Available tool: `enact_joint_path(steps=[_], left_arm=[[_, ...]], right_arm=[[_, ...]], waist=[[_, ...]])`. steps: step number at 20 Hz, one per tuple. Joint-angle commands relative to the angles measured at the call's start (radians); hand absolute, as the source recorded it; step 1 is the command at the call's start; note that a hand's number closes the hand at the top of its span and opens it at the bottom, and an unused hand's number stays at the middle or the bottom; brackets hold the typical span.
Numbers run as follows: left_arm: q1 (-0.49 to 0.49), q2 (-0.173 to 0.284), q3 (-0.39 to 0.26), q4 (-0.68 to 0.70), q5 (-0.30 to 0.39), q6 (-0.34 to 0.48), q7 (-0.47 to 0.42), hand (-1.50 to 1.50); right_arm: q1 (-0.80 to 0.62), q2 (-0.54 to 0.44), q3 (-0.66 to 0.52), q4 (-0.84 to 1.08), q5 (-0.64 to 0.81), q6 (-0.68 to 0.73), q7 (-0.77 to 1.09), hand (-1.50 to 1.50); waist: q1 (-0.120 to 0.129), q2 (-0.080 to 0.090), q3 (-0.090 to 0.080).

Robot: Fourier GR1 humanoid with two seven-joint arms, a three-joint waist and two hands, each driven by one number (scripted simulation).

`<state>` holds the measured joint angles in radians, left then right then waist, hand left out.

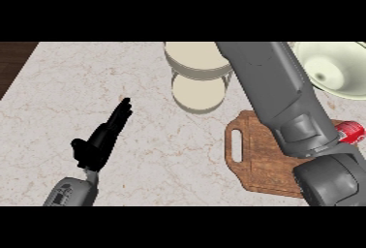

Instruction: Pick the squash from the cutting board and place it in the tiered basket

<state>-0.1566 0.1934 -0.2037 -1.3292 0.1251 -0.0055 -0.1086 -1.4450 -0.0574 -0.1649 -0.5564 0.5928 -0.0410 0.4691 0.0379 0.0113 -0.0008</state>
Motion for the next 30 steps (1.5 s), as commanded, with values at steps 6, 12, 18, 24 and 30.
enact_joint_path(steps=[6,12,18,24,30], left_arm=[[-0.019,0.030,0.046,0.013,0.029,-0.045,0.009,0.00],[0.015,0.023,0.034,-0.024,0.002,-0.028,0.010,0.00],[0.014,0.003,0.036,-0.009,-0.012,-0.011,0.012,0.00],[0.044,0.028,0.061,-0.032,0.011,-0.035,0.013,0.00],[0.048,0.010,0.067,-0.042,0.005,-0.011,0.031,0.00]], right_arm=[[-0.069,0.056,-0.176,0.143,-0.179,-0.027,0.156,1.50],[-0.077,0.032,-0.258,0.165,-0.245,-0.104,0.094,-1.50],[-0.056,-0.028,-0.204,0.085,-0.164,-0.277,0.089,-1.50],[0.023,-0.180,-0.193,0.036,-0.087,-0.437,0.047,-1.50],[0.178,-0.260,-0.272,-0.163,-0.196,-0.416,-0.060,-1.50]], waist=[[0.002,0.000,0.000],[0.008,0.003,0.000],[-0.027,-0.009,0.000],[-0.036,-0.012,0.001],[-0.060,-0.020,0.002]])
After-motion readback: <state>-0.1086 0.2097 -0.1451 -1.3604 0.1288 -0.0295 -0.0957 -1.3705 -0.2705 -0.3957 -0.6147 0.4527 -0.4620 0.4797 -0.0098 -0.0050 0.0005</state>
